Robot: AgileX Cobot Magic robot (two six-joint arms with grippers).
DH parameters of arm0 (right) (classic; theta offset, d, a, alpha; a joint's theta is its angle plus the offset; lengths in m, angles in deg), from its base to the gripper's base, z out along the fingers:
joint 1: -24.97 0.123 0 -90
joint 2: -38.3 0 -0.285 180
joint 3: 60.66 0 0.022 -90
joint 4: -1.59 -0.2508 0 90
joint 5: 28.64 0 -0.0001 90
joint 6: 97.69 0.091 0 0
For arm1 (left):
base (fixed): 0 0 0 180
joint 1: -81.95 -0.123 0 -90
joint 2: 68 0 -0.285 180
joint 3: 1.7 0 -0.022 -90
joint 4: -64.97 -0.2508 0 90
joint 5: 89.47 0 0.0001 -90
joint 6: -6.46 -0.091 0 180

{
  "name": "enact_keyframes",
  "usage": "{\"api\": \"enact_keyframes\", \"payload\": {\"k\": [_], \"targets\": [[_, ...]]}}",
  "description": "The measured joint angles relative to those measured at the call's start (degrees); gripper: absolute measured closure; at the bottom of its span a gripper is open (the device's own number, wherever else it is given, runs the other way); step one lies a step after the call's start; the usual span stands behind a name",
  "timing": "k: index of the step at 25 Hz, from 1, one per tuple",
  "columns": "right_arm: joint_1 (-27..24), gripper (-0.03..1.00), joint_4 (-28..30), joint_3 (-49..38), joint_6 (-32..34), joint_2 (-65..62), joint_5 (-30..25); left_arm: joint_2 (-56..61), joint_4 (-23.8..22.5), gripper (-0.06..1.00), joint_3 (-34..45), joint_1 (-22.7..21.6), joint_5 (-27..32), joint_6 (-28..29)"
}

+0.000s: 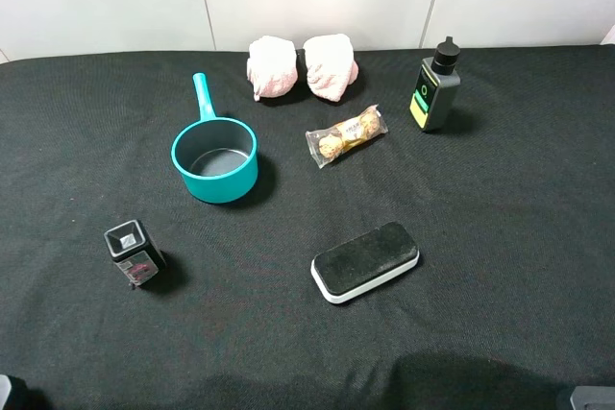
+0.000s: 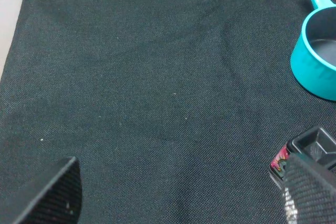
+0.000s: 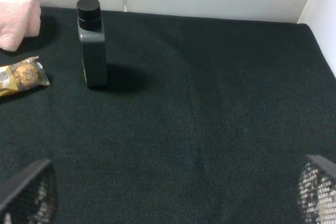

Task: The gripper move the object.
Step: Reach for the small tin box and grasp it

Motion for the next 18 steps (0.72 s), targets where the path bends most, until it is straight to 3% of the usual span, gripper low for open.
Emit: {"api": "enact_keyframes", "payload": {"k": [18], "targets": [[0.0,0.27,0.0,0.0,0.0,0.0,0.0,0.0,0.0,0.19,0.0,0.0,0.0,0.0]]}}
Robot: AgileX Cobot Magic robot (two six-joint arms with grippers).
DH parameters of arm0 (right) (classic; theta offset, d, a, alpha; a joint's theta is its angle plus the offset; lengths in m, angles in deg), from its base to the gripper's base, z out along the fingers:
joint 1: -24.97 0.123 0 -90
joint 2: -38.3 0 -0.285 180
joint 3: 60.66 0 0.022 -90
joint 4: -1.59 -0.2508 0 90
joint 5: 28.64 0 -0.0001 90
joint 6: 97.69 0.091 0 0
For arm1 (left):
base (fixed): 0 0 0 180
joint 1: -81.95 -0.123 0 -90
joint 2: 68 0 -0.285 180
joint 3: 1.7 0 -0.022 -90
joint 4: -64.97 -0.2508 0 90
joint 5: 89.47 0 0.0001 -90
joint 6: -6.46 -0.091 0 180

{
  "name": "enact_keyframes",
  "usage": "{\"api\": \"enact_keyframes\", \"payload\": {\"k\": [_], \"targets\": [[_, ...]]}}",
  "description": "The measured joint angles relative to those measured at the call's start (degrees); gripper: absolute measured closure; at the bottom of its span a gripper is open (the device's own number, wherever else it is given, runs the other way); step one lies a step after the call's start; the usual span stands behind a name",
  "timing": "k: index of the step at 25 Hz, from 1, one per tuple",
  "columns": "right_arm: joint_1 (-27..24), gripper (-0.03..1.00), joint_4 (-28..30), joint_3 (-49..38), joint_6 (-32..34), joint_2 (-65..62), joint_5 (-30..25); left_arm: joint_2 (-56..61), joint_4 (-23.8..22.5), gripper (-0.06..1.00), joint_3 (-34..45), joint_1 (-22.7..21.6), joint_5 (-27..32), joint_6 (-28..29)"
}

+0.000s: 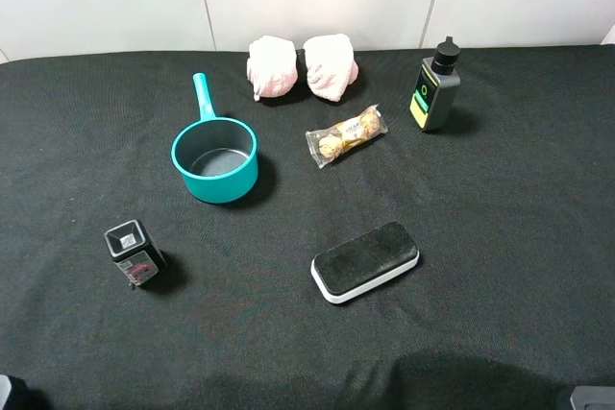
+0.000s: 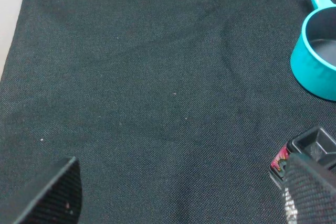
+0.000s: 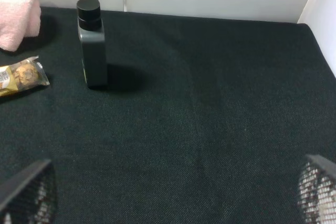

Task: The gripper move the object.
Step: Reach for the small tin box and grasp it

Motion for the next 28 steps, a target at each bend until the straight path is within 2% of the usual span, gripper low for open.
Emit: {"api": "enact_keyframes", "payload": {"k": [15,28], "targets": [[0.0,0.27,0.0,0.0,0.0,0.0,0.0,-0.2,0.0,0.19,0.0,0.0,0.0,0.0],[0.0,0.27,0.0,0.0,0.0,0.0,0.0,-16.5,2.7,0.19,0.0,0.0,0.1,0.0]]}}
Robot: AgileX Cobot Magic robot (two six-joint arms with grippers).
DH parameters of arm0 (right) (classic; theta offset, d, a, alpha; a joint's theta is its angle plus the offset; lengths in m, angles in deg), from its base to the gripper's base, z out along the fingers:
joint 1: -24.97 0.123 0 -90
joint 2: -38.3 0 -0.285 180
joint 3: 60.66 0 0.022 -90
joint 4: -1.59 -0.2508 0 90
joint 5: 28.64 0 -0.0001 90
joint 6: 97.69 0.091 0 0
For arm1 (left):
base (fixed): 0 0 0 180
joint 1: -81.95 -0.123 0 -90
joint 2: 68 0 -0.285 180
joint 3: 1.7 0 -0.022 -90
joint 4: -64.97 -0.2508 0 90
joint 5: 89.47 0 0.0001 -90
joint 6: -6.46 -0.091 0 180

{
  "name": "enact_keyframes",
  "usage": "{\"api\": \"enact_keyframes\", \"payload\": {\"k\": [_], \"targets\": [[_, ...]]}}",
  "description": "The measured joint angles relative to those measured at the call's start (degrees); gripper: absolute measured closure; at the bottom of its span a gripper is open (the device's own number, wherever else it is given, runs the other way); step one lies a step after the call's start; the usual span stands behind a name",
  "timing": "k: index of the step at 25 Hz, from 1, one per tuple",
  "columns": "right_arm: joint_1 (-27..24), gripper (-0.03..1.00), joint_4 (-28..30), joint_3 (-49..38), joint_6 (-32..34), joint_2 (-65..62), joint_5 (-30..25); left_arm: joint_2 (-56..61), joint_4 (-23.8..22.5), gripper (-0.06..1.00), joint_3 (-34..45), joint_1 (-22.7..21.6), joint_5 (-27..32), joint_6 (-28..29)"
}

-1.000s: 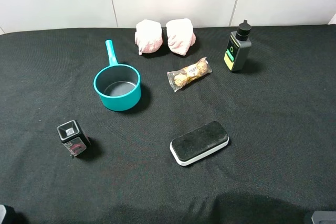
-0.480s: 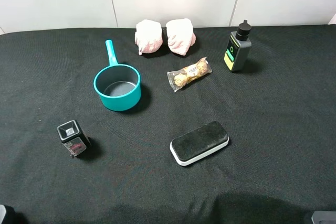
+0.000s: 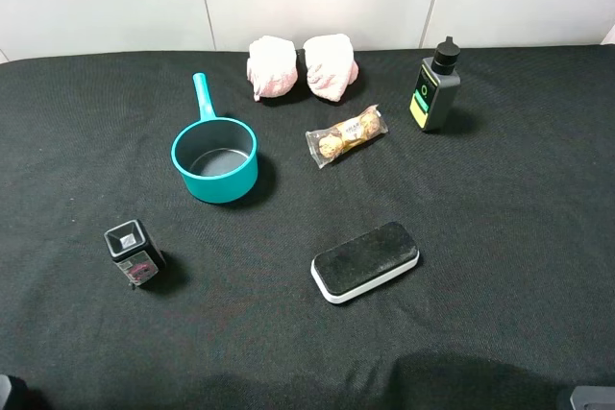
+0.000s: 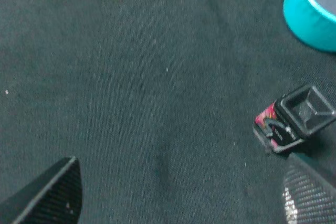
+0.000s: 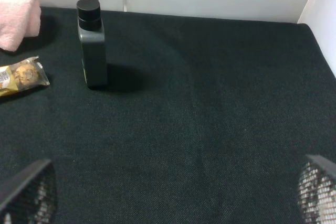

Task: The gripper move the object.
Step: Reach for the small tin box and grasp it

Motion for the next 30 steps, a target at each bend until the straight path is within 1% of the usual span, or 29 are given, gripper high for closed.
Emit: {"api": "enact_keyframes", "payload": {"k": [16,20,25,30], "targets": [[0.0,0.27,0.0,0.0,0.0,0.0,0.0,-24.6,0.3,0.19,-0.8,0.0,-0.5,-0.5],[0.0,0.27,0.0,0.0,0.0,0.0,0.0,-28.7,0.6,0.19,-2.7,0.0,-0.8,-0.5],[0.0,0.27,0.0,0.0,0.0,0.0,0.0,-33.1,2.6,0.19,-6.0,0.0,-1.0,-0.5],[0.0,0.27,0.0,0.0,0.0,0.0,0.0,-37.0,3.5,0.19,-6.6,0.0,-1.7,-0.5]]}}
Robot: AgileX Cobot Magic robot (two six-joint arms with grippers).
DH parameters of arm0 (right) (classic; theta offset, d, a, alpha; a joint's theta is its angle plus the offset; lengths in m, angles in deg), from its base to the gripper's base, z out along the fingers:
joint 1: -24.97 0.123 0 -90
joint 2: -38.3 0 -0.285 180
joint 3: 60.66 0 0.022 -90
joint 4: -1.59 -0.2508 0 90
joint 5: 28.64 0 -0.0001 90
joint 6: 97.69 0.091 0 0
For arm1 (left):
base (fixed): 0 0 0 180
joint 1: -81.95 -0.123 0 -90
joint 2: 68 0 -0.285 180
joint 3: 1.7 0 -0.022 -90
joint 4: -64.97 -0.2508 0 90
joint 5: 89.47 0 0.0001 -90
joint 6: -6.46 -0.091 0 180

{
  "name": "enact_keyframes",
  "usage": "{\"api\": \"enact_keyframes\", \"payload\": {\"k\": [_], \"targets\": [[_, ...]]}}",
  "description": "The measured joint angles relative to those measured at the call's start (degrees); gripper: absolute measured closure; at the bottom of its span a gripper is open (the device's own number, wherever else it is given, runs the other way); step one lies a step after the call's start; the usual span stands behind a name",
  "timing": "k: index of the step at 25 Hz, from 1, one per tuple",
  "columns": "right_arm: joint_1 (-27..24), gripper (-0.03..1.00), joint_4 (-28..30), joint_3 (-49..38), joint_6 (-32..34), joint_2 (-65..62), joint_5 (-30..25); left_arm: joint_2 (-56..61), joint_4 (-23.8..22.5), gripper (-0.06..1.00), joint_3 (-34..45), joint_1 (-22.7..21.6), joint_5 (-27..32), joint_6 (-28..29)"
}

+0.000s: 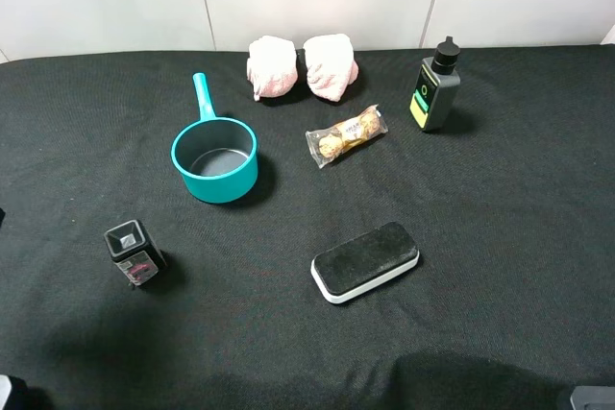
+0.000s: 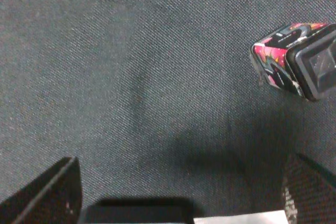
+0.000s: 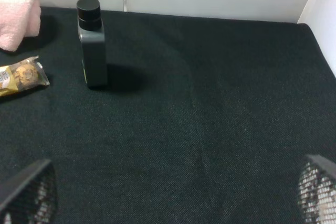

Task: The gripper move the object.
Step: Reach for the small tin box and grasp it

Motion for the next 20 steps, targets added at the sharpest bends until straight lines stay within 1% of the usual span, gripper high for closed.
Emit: {"api": "enact_keyframes", "payload": {"k": [7,15,20], "targets": [[0.0,0.27,0.0,0.0,0.0,0.0,0.0,-4.3,-0.3,0.19,0.0,0.0,-4.6,-0.7],[0.0,0.27,0.0,0.0,0.0,0.0,0.0,-8.1,-0.3,0.19,0.0,0.1,-7.6,-4.8],[0.0,0.27,0.0,0.0,0.0,0.0,0.0,-11.3,-0.4,0.19,0.0,2.2,-9.6,-7.0]]}}
